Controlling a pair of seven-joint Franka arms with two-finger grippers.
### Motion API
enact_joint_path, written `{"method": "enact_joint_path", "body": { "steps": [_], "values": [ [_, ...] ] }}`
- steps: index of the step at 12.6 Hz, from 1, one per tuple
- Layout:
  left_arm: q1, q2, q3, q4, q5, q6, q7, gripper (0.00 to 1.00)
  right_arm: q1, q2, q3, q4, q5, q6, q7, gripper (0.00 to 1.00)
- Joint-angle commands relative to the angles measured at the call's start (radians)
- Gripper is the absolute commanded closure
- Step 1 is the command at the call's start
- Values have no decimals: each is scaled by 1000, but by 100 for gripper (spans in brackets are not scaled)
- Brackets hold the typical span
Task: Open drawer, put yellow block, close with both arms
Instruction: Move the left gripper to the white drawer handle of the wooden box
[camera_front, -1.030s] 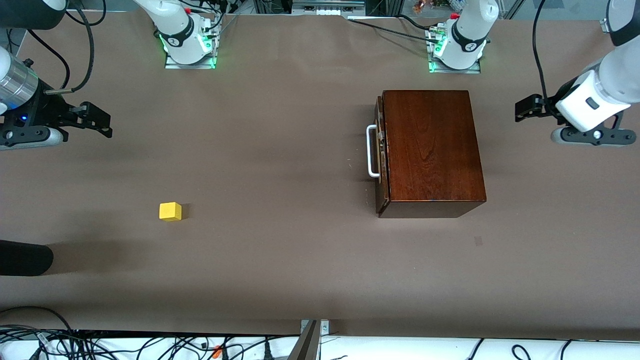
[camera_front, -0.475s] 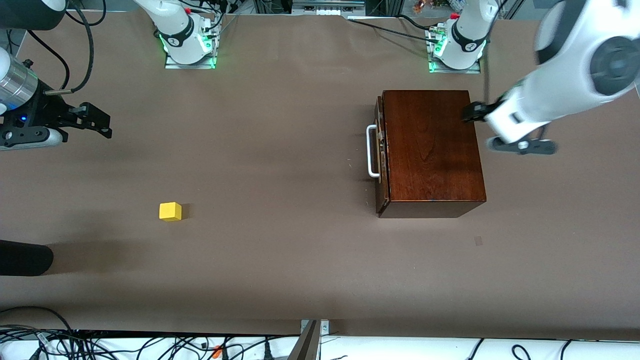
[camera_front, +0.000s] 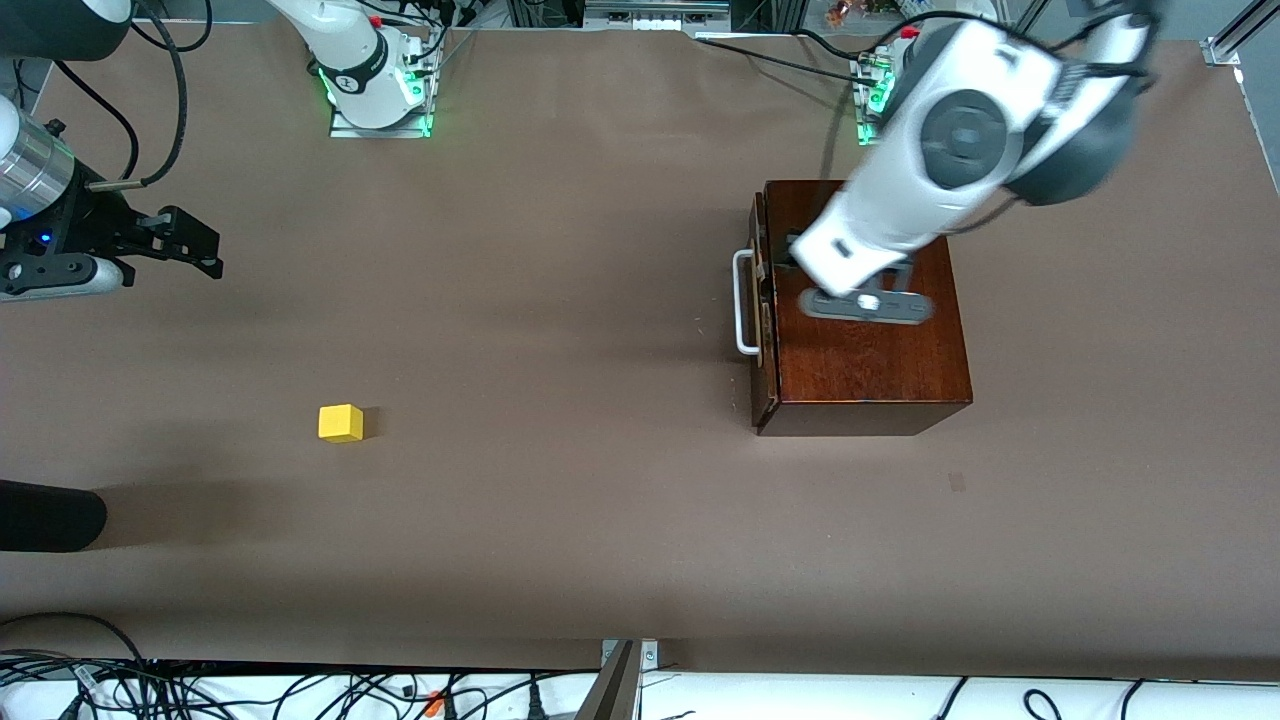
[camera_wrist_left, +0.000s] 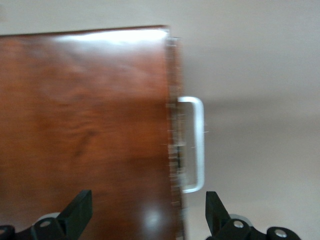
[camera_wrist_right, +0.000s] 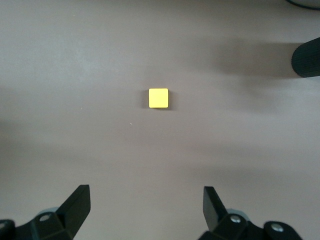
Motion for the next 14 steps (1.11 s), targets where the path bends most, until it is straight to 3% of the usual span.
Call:
{"method": "enact_joint_path", "body": {
  "steps": [1,5,14],
  "values": [
    [-135,118,9,86,57,31,-85,0,-8,6,5,16,9,25,3,0],
    [-273,216,9,100,310,62,-276,0,-8,6,5,16,9,31,11,0],
    [-281,316,10,103,419,120,-316,0,-11,57,5,15,43,96,11,0]
  ]
}}
